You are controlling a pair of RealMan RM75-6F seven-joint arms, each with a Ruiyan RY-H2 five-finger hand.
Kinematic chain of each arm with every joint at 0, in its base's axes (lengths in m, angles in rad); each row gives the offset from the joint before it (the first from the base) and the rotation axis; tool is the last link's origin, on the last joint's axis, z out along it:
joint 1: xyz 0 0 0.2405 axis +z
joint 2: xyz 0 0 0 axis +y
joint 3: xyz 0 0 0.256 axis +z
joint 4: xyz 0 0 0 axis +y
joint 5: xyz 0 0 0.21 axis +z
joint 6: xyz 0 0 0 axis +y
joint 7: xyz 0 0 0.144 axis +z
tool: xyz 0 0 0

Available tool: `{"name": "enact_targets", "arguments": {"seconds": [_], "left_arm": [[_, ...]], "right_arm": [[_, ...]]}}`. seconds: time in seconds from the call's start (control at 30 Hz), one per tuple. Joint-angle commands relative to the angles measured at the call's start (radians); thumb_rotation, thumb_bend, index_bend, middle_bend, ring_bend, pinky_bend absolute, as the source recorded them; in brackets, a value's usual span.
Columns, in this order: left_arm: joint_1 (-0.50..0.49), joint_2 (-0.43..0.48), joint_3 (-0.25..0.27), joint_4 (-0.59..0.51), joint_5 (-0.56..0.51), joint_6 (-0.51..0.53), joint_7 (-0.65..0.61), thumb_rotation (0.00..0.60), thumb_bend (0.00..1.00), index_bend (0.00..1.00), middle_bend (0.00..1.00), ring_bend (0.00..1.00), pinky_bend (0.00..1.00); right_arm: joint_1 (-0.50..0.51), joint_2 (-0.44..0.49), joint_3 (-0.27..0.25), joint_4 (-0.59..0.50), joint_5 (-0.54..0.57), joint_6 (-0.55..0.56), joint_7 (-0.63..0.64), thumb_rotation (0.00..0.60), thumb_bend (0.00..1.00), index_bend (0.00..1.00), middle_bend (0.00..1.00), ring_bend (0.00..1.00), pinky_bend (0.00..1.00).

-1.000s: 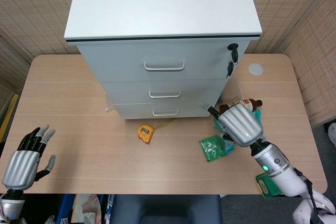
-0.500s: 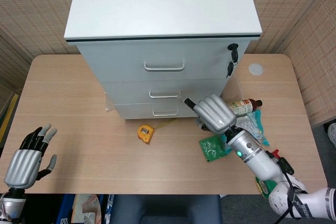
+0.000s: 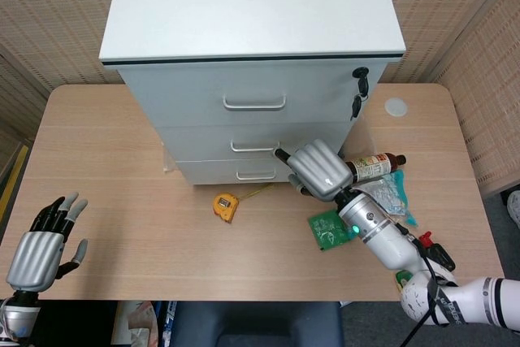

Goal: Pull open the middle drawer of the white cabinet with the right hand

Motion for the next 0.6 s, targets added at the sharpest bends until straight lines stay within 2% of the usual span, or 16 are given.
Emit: {"name": "enact_targets", "arguments": {"seconds": [0.03,0.27,0.6], "left_arm": [[-0.002,0.0,0.0,0.0,-0.003,-0.004,0.001,0.6,0.44,0.1,0.0,0.06,0.13],[-0.005,-0.003,-0.001,0.0,0.001,-0.006,0.003,0.6,0.44,0.1,0.0,0.06,0.13],[-0.003,-0.002,0.0,-0.001,-0.006,-0.006,0.005,0.6,0.44,0.1,0.0,0.06,0.13]], "right_arm": [[0.003,0.008,-0.002,-0.007,-0.011,0.012,0.012,0.6,0.39,0.17,0.94,0.98,0.83],[0.036,0.001,-0.005,0.012,0.028,0.009,0.01,0.6,0.39,0.17,0.94,0.98,0.83],[0.056,0.007,-0.013,0.013,0.024,0.021,0.03,0.6,0.39,0.17,0.94,0.98,0.83]]}}
